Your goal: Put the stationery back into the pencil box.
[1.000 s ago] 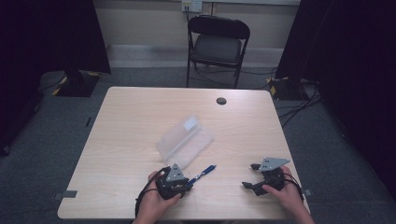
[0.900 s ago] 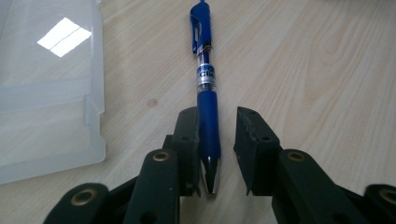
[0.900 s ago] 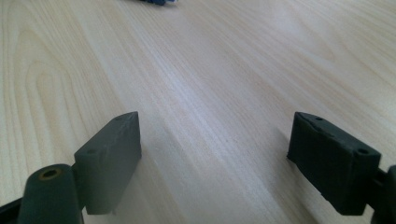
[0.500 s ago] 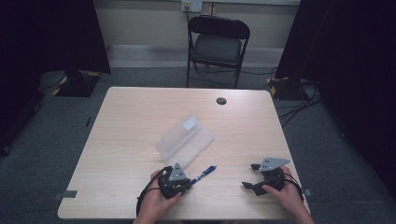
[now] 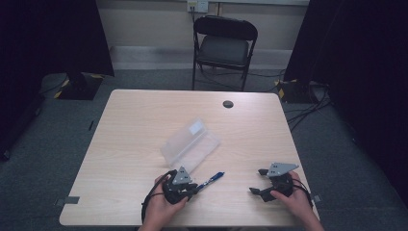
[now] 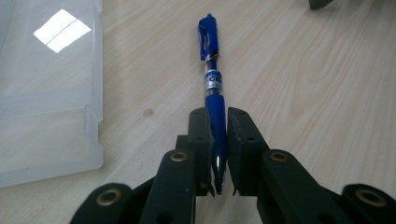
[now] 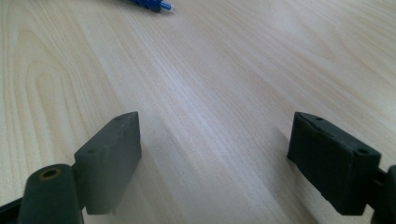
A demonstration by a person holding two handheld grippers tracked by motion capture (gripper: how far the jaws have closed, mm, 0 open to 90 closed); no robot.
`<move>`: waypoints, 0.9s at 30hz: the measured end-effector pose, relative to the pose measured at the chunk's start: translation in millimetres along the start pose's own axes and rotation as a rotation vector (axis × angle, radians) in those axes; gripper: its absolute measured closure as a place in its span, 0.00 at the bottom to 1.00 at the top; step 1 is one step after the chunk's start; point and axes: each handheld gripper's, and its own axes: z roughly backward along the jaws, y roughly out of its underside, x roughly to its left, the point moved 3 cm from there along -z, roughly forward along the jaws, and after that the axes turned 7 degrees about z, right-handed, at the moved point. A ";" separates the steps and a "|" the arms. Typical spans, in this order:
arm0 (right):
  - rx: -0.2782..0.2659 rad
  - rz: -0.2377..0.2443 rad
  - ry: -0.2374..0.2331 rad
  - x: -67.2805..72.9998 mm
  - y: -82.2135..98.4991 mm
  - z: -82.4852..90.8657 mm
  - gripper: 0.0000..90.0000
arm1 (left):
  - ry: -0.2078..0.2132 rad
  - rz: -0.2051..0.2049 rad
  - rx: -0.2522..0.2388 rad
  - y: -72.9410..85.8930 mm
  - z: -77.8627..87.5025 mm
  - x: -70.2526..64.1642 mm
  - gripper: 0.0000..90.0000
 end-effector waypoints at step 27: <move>-0.001 0.000 -0.002 0.0 0.0 0.0 0.18 | -0.029 0.035 -0.058 -29.3 -0.9 6.3 0.90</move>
